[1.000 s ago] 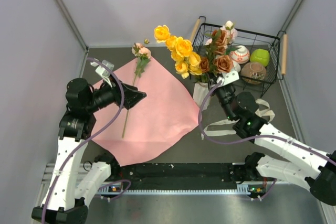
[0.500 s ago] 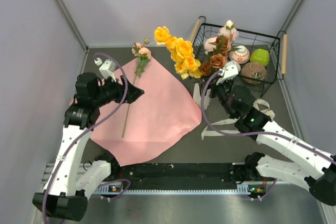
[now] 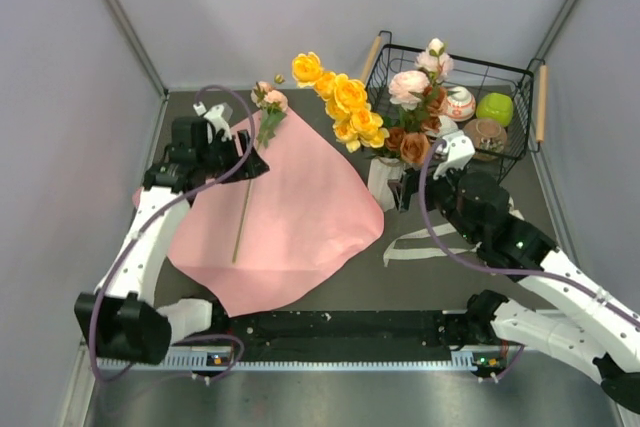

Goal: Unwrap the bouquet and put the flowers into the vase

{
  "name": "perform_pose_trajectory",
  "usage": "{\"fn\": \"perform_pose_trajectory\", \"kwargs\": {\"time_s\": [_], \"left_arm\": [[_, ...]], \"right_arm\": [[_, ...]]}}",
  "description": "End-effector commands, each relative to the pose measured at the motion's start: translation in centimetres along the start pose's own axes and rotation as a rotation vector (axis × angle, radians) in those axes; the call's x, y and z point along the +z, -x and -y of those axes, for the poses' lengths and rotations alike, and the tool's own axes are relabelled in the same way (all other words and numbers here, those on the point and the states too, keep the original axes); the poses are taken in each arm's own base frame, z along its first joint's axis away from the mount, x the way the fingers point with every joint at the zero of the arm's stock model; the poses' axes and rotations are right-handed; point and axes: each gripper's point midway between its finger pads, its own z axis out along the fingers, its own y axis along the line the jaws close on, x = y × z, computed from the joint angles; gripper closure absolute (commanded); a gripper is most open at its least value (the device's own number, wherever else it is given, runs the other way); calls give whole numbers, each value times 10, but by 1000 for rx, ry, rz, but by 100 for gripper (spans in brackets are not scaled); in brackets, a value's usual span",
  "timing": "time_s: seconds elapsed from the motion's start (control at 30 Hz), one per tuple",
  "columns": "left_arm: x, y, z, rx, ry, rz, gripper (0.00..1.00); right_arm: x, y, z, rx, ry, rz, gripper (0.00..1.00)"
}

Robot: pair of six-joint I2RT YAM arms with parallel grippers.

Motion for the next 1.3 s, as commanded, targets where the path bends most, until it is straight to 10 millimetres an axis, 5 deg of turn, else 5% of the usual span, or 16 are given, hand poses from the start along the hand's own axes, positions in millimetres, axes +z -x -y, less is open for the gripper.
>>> {"fn": "perform_pose_trajectory", "kwargs": {"time_s": [0.0, 0.07, 0.47, 0.67, 1.2, 1.27], "left_arm": [[19, 22, -41, 37, 202, -34, 32], [20, 38, -67, 63, 352, -30, 33], [103, -14, -137, 13, 519, -333, 41], [124, -31, -150, -17, 528, -384, 48], [135, -58, -162, -35, 566, -470, 75], [133, -56, -161, -28, 572, -468, 87]], "right_arm": [[-32, 9, -6, 109, 72, 22, 1], [-38, 6, -7, 130, 92, 17, 1], [-48, -19, -31, 188, 228, -64, 1], [-47, -21, -38, 194, 260, -81, 1], [-51, -19, -38, 202, 272, -67, 1], [-53, -17, -38, 207, 274, -58, 1]]}}
